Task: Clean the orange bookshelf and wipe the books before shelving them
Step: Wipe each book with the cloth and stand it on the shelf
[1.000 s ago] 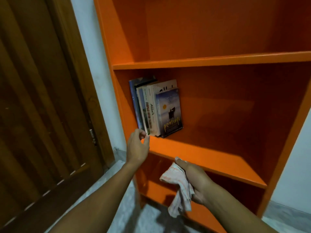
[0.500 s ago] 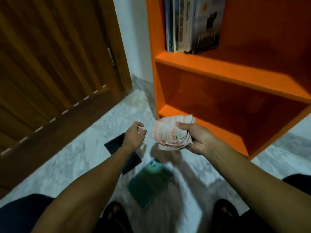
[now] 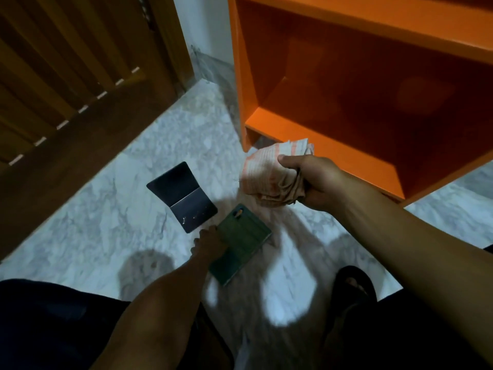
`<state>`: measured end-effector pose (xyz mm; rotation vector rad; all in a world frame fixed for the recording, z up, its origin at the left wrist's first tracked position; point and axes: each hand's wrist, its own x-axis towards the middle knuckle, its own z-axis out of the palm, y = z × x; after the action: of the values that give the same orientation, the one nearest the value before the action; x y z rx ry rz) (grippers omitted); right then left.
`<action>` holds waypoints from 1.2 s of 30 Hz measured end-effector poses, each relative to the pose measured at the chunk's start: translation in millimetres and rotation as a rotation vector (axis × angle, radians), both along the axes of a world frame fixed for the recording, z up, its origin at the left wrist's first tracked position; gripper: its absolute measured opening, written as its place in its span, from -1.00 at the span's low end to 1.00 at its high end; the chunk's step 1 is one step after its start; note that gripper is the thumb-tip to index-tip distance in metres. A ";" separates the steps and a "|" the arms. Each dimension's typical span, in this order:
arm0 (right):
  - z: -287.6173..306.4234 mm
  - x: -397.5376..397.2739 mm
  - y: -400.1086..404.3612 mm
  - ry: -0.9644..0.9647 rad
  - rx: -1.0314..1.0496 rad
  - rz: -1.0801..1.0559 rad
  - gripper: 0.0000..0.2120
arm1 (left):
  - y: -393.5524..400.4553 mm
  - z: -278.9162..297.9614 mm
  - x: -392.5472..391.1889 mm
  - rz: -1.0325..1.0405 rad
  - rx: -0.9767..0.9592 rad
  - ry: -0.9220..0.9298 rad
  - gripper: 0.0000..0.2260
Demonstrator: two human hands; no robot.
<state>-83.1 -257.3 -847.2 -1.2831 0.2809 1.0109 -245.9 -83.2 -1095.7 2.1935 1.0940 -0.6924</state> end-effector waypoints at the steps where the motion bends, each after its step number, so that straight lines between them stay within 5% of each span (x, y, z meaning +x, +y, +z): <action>1: -1.6 -0.3 0.6 -0.003 0.002 0.010 -0.58 | -3.8 -1.6 -1.4 -0.037 0.053 0.010 -0.34; 6: -3.7 -1.9 3.7 -0.018 0.046 0.023 -0.56 | -12.6 -0.9 -2.6 -0.070 0.187 0.047 -0.44; 16: 11.5 -6.5 2.7 -0.035 -0.021 0.003 -0.62 | -10.1 31.5 9.8 -0.068 0.027 -0.152 -0.71; 20: 21.4 -6.0 1.4 -0.055 -0.020 -0.090 -0.68 | 3.4 73.7 30.2 -0.057 0.060 -0.264 -0.82; 26: 28.3 -6.3 -7.9 -0.199 -0.162 -0.159 -0.87 | 23.9 159.9 45.3 0.280 -0.035 -0.516 -0.90; 29: 34.4 -14.3 -15.9 -0.289 -0.178 -0.160 -0.65 | 26.3 209.6 48.5 0.401 -0.175 -0.633 -0.89; 36: 39.1 -20.8 -5.0 -0.253 -0.036 -0.110 -0.69 | 1.4 283.9 54.8 0.401 -0.324 -0.833 -0.88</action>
<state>-103.9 -262.3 -808.1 -1.3969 0.1732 0.7437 -191.1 -81.8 -811.8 1.6356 0.8423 0.2144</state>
